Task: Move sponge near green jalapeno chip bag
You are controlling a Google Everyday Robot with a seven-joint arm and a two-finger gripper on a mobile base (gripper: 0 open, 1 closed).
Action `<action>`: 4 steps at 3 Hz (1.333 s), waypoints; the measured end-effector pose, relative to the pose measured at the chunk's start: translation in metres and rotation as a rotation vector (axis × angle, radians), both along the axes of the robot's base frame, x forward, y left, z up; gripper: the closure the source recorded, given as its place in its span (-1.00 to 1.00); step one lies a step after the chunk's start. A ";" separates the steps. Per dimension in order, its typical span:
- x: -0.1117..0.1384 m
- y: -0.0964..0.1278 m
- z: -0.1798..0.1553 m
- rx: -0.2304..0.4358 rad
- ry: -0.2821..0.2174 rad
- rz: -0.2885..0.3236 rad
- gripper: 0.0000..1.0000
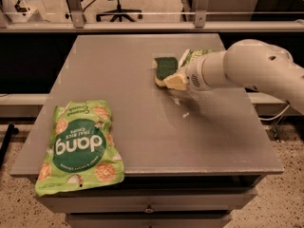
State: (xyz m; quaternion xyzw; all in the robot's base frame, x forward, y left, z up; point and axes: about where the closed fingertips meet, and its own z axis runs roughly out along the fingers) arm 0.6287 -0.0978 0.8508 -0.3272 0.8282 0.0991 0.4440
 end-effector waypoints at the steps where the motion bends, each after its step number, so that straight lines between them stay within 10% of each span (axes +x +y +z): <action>1: 0.001 -0.002 0.007 -0.009 -0.009 -0.008 0.26; 4: 0.000 -0.007 0.013 -0.018 -0.017 -0.028 -1.00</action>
Offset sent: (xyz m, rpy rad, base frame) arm 0.0048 -0.0043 0.0110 -0.0141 -0.0134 -0.0105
